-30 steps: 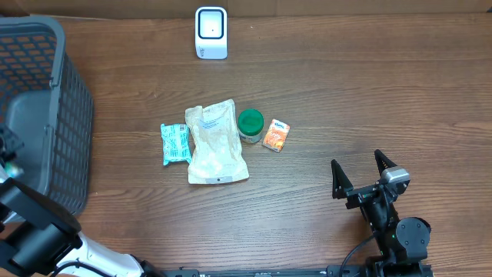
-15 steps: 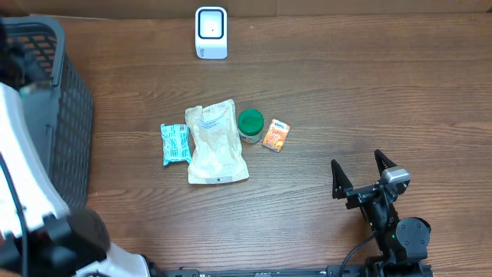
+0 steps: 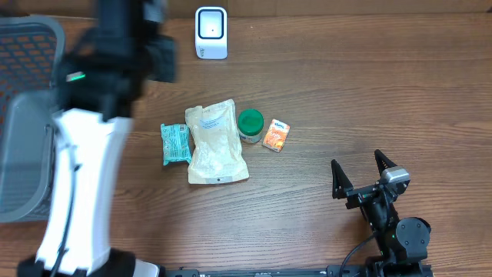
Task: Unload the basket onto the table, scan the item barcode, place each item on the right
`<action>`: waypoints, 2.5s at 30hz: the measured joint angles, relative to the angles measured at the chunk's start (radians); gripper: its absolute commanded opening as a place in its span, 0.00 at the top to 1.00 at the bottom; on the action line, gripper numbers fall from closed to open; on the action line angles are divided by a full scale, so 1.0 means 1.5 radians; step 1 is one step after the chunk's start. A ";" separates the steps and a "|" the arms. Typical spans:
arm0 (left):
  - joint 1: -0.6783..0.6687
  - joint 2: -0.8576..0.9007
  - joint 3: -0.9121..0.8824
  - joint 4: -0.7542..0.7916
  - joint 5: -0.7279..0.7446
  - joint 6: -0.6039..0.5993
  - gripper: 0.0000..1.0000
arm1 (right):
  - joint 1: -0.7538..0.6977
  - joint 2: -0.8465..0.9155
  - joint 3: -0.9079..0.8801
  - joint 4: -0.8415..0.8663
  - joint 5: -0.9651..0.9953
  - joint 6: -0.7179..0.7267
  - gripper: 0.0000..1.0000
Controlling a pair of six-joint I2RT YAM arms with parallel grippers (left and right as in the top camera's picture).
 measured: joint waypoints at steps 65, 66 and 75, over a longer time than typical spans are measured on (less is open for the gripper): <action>0.301 0.033 0.068 -0.053 0.192 -0.093 0.00 | 0.000 0.000 0.000 0.000 0.000 0.000 0.00; 0.323 0.036 0.067 -0.063 0.192 -0.096 0.00 | 0.000 0.000 0.000 0.000 0.000 0.000 0.00; 0.381 0.039 0.067 -0.096 0.192 -0.106 0.00 | 0.000 0.000 0.000 0.000 0.000 0.000 0.00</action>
